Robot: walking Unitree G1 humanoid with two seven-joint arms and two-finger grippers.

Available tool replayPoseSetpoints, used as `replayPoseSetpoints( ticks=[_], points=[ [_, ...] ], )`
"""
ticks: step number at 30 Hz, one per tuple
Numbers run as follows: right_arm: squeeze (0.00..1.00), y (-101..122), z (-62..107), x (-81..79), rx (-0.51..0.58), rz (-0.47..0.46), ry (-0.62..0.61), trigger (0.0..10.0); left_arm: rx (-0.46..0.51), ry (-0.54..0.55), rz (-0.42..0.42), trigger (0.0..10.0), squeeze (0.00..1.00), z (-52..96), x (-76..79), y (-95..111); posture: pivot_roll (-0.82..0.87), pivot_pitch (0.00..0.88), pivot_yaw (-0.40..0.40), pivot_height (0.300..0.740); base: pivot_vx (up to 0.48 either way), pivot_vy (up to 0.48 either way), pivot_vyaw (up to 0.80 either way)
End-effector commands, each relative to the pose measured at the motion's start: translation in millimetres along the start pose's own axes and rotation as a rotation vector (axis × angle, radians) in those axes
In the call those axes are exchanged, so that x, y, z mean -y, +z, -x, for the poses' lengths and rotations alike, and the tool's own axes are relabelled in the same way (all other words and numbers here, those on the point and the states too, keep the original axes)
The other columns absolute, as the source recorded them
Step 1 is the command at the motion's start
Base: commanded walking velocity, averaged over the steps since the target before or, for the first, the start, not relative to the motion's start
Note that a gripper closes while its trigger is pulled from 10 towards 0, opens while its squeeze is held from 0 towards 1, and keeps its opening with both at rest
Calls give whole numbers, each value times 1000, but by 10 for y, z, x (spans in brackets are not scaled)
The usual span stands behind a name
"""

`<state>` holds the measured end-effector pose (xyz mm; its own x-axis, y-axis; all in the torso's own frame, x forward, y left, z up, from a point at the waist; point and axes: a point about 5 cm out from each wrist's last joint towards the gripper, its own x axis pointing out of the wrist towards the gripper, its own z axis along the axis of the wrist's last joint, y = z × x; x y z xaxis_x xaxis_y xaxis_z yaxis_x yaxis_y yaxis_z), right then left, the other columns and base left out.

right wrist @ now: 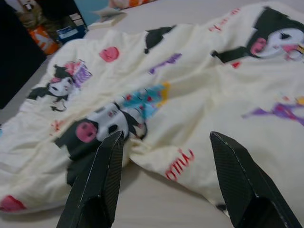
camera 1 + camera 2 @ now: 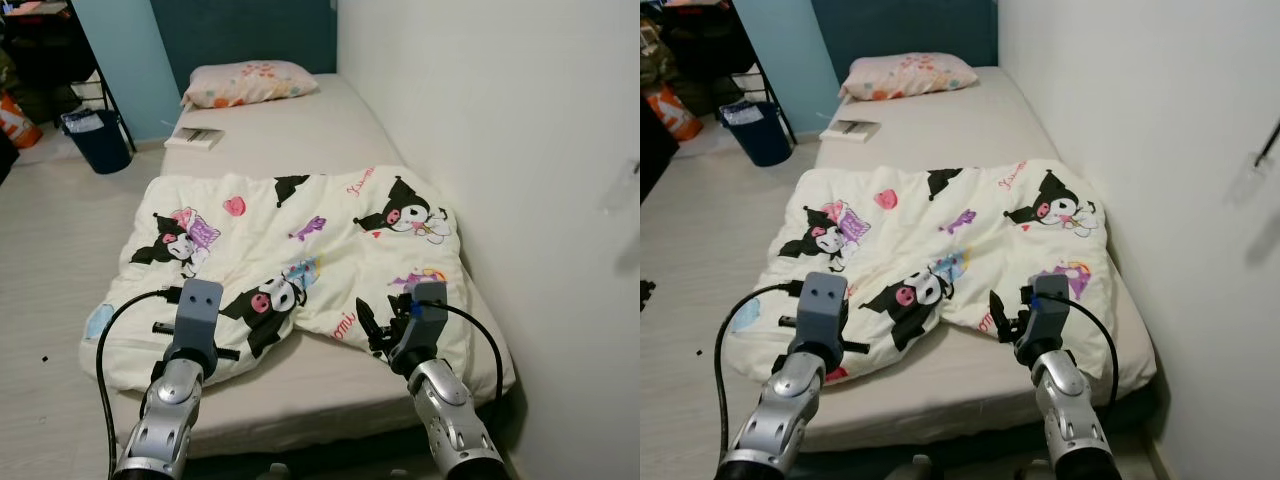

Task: Clean up the room

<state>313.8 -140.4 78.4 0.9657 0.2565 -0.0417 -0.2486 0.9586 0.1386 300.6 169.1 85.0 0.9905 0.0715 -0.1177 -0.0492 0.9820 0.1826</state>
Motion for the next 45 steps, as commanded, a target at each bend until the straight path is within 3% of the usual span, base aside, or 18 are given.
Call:
replayPoseSetpoints(
  ticks=[1,32,38,45],
  points=[
    [0,-19,-19,-30,-15,-14,13,10000,-14,20,-17,10000,0,27,-66,-29,-43,151,68,622,0,0,0],
    [0,7,-55,-71,-14,-8,54,10000,-60,47,-30,10000,0,162,-140,-165,-33,183,52,598,0,0,0],
    [0,1,-83,-106,-30,1,86,10000,-129,76,-4,10000,0,197,-183,-283,-29,196,47,573,0,0,0],
    [0,-35,-138,-160,-70,7,117,10000,-197,123,50,10000,0,200,-304,-416,-32,218,37,573,0,0,0]
  ],
)
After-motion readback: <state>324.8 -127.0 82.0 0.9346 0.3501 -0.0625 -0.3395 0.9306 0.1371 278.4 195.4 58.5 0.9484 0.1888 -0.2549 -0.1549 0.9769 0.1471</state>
